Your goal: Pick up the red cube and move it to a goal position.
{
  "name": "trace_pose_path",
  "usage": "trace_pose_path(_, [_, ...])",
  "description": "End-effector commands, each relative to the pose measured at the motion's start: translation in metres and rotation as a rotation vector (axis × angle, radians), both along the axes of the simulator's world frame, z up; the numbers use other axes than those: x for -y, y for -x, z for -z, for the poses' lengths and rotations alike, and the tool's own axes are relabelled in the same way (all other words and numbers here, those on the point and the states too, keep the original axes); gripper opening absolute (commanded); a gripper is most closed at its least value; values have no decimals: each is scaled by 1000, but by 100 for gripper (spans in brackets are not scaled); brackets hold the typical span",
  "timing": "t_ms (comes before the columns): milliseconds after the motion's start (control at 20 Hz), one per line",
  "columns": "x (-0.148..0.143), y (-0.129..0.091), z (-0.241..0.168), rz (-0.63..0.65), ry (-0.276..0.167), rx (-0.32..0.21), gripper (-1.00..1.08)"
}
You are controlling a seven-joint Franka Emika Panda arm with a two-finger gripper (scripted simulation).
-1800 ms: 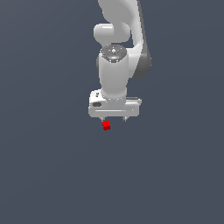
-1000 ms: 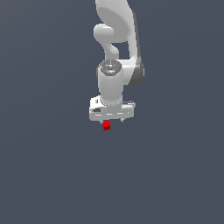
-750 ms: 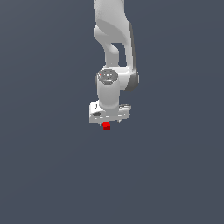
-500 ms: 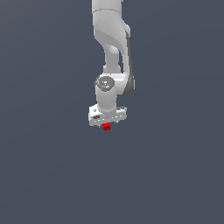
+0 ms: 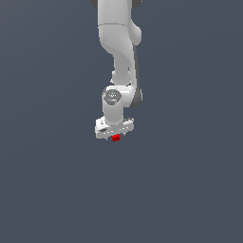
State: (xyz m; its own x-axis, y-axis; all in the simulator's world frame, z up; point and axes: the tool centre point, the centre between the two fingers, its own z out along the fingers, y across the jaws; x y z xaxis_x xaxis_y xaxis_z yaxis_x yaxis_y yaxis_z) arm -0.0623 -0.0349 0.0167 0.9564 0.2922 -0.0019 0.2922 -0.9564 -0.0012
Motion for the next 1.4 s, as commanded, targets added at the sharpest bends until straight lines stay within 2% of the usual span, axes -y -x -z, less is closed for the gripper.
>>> trace_pose_path(0, [0, -1, 0, -2, 1, 1, 100])
trace_pose_path(200, [-1, -2, -3, 4, 1, 2, 100])
trace_pose_path(250, [-1, -2, -3, 4, 1, 2, -100])
trace_pose_path(900, [-1, -2, -5, 4, 1, 2, -100])
trace_pose_path(1350, [-7, -3, -42, 4, 1, 2, -100])
